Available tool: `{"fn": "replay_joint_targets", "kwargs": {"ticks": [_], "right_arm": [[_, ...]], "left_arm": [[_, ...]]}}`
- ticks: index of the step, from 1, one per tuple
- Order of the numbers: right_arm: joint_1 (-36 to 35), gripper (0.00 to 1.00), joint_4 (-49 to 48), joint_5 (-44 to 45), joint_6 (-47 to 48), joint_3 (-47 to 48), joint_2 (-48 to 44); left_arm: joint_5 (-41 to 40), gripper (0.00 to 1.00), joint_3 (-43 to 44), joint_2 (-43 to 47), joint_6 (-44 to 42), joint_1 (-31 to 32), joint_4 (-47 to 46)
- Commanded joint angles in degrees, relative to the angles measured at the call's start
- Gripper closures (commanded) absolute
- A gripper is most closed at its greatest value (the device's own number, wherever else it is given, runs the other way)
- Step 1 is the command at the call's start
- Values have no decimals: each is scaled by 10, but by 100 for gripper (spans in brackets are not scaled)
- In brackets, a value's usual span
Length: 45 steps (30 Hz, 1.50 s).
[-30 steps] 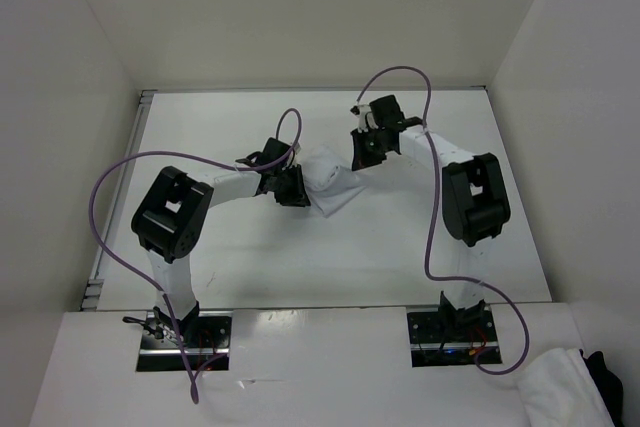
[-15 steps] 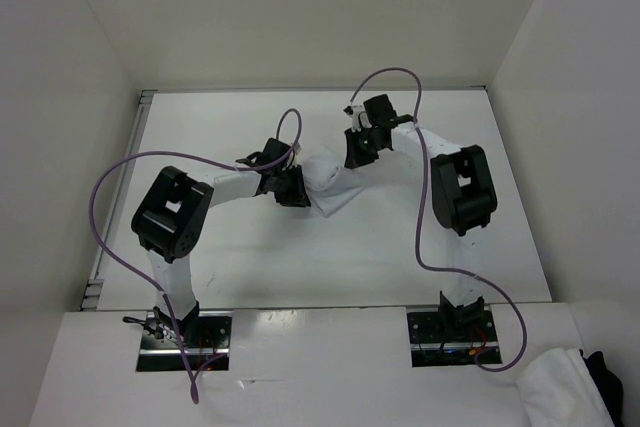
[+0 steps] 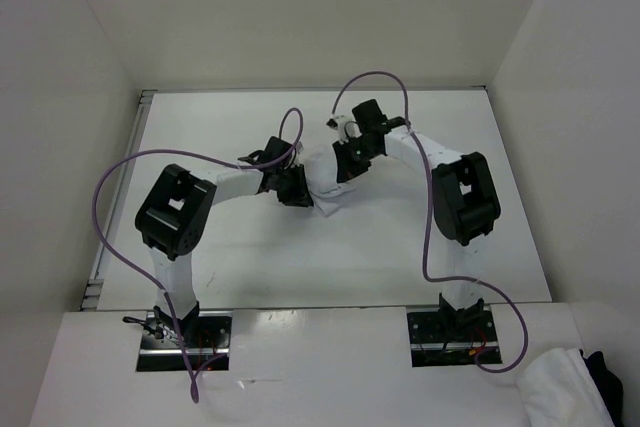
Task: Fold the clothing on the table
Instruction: Fold the skirt
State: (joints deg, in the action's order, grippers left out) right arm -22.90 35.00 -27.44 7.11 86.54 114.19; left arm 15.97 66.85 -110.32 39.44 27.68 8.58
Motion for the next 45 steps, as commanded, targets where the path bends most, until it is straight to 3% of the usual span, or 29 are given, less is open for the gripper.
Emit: {"fn": "replay_joint_targets", "kwargs": {"ticks": [1,7,11,21,23,25,27,33,37,38,39,41,42,45], "right_arm": [[-42,100,40,-17,43,-11,-33],[-102,100,46,29,54,-37,16],[-102,100,53,29,54,-48,35],[-56,99,23,-80,57,-40,-154],[-51,89,46,-68,65,-20,-160],[-51,63,75,-52,70,-15,-160],[-44,58,83,-22,76,-23,-160],[-33,56,80,113,134,-76,-188],[-33,28,66,195,229,-104,-245],[-33,16,11,218,250,-125,-268],[-40,13,-30,240,274,-152,-296],[-69,11,-165,312,363,-245,-377],[-69,11,-207,316,421,-303,-425],[-63,13,-297,273,478,-363,-472]], "left_arm": [[10,72,20,-11,5,3,5],[10,72,20,-16,11,3,5],[10,72,20,-11,11,3,5],[-8,72,9,14,6,3,5],[-8,72,9,31,-1,3,12],[-8,72,14,38,-1,3,23],[-8,68,14,44,-1,3,23],[7,66,4,44,-1,3,28],[41,64,4,39,-6,-11,28],[41,64,4,39,-11,-17,28],[41,62,11,39,-11,-18,35],[41,59,27,33,-30,-18,49],[41,59,35,27,-30,-23,54],[41,56,46,21,-38,-23,59]]}}
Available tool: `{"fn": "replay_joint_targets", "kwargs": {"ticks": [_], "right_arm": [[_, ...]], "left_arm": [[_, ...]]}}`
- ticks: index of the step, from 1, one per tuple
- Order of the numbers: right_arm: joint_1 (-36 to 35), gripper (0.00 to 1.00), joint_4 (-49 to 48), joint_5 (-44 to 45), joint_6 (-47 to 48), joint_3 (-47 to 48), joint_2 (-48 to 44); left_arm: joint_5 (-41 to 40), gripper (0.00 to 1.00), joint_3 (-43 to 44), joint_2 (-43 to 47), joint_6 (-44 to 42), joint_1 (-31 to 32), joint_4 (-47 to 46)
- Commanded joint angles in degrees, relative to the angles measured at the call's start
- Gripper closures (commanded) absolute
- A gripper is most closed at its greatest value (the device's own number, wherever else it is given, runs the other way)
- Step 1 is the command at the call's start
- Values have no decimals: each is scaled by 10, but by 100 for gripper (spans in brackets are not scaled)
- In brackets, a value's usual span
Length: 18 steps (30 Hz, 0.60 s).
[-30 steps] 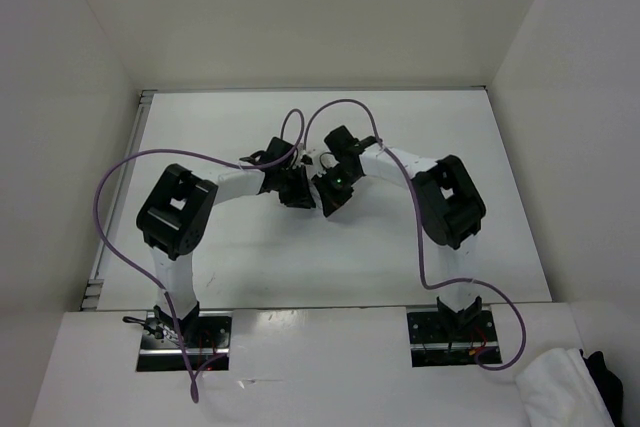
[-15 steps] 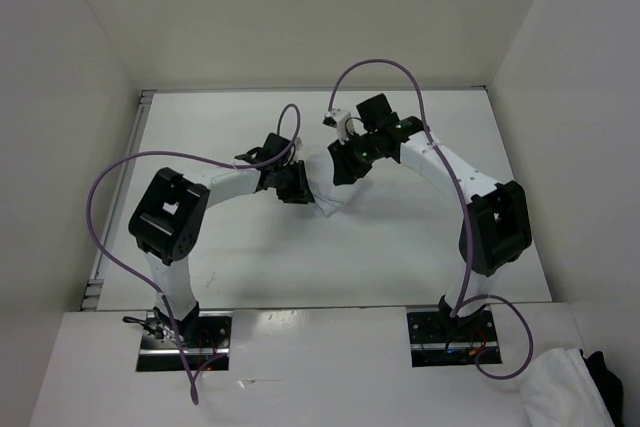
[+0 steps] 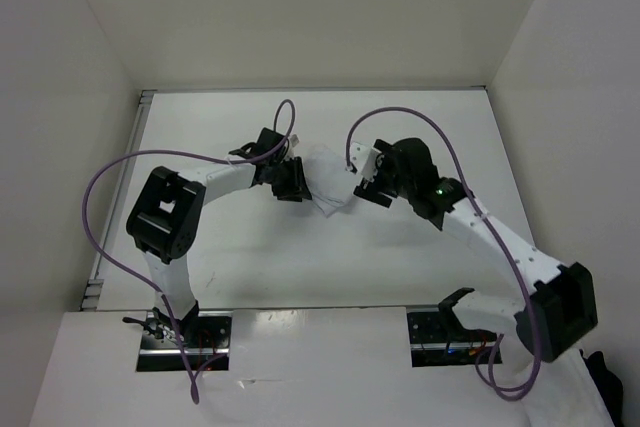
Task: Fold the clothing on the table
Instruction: Fold the skirt
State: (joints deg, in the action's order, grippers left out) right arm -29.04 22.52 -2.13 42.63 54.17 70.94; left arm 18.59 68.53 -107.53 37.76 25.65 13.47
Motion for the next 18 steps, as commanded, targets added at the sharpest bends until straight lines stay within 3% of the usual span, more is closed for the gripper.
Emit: {"fn": "replay_joint_targets", "kwargs": {"ticks": [1,6,18], "right_arm": [[-1,14,-184,-4,129,-67,-55],[-12,18,-206,-70,121,-91,-55],[-38,21,-133,-176,150,-60,36]], "left_arm": [[20,56,29,-7,-21,-2,5],[20,55,23,-7,-15,-2,0],[20,55,1,-12,-10,-2,-12]]}}
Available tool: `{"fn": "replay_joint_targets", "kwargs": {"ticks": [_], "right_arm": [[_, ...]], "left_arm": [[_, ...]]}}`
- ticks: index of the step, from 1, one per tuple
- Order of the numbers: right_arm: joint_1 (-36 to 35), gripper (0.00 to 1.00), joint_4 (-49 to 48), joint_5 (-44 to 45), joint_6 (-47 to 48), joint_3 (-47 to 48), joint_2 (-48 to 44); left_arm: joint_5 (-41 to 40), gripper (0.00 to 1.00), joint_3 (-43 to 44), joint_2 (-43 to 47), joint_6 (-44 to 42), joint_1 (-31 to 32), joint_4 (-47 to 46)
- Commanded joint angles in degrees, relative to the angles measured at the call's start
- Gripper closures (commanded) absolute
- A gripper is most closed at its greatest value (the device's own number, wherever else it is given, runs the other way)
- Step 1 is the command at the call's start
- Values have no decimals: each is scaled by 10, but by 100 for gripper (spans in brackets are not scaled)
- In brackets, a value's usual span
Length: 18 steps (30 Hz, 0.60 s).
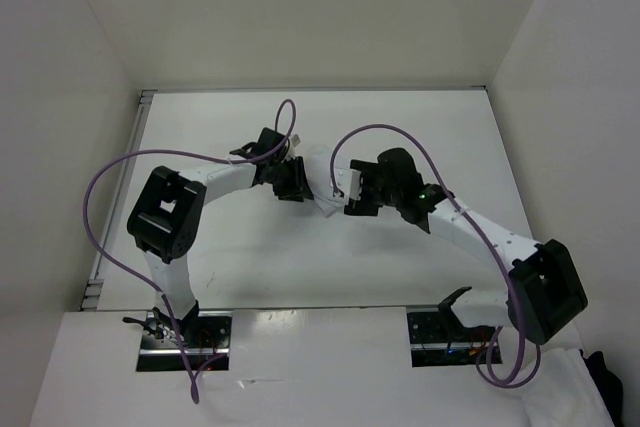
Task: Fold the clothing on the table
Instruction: Fold the skirt
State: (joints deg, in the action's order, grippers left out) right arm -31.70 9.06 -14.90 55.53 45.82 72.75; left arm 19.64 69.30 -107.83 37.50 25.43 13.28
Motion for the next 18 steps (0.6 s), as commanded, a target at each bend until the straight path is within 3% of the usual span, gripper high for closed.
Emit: {"fn": "replay_joint_targets", "kwargs": {"ticks": [1,6,18], "right_arm": [[-12,22,16,-49,21,32,25],[-17,22,54,-75,40,53,61],[-33,25,13,-51,34,73,145]], "left_arm": [[9,55,-7,-14,-8,0,-10],[9,55,-18,-9,-8,-6,-10],[9,54,-35,-4,-2,-11,-15]]}}
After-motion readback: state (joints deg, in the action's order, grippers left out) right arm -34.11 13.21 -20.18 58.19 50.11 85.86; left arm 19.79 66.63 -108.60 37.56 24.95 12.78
